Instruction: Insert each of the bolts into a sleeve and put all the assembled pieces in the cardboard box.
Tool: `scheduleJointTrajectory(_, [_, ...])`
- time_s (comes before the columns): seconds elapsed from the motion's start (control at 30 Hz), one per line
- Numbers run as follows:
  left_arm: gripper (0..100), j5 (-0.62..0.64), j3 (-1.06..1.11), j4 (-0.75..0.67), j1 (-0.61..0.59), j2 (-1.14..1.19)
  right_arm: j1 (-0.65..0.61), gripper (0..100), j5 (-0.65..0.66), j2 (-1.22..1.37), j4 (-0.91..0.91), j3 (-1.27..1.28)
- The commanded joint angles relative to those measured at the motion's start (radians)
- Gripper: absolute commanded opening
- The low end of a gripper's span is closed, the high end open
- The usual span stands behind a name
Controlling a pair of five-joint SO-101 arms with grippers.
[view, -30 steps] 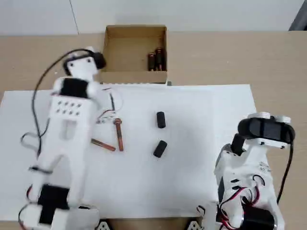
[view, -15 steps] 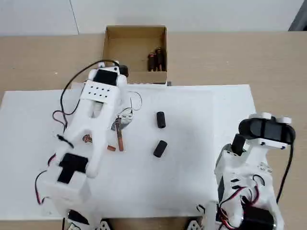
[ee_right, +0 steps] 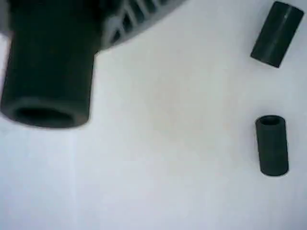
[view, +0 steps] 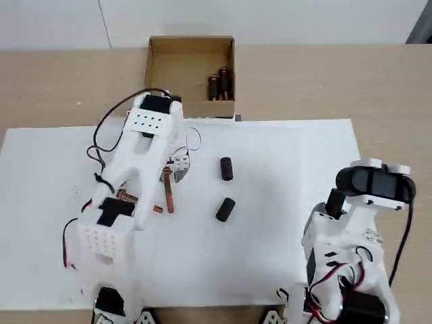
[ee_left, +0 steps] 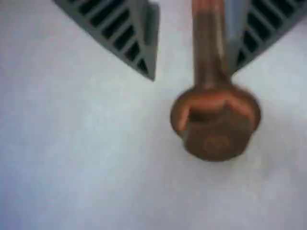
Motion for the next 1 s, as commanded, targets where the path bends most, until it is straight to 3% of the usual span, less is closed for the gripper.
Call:
scheduleJointTrajectory(0.0, [9, 0.006, -0.061, -0.006, -0.005, 0.017, 0.005, 0.4, -0.006, -0.001, -0.010, -0.006])
scheduleJointTrajectory(0.3, [9, 0.006, -0.074, -0.006, -0.018, 0.081, 0.005, 0.4, -0.003, -0.001, -0.010, -0.006])
scheduleJointTrajectory(0.43, [0, 0.006, -0.076, -0.006, -0.041, 0.077, 0.005, 0.4, -0.003, -0.001, -0.010, -0.006])
scheduleJointTrajectory(0.6, [0, 0.006, -0.076, 0.000, -0.040, 0.060, 0.004, 0.4, -0.003, -0.002, -0.012, -0.006])
scheduleJointTrajectory(0.97, [0, 0.000, -0.076, -0.006, 0.103, -0.336, -0.001, 0.4, -0.002, -0.002, -0.016, -0.057])
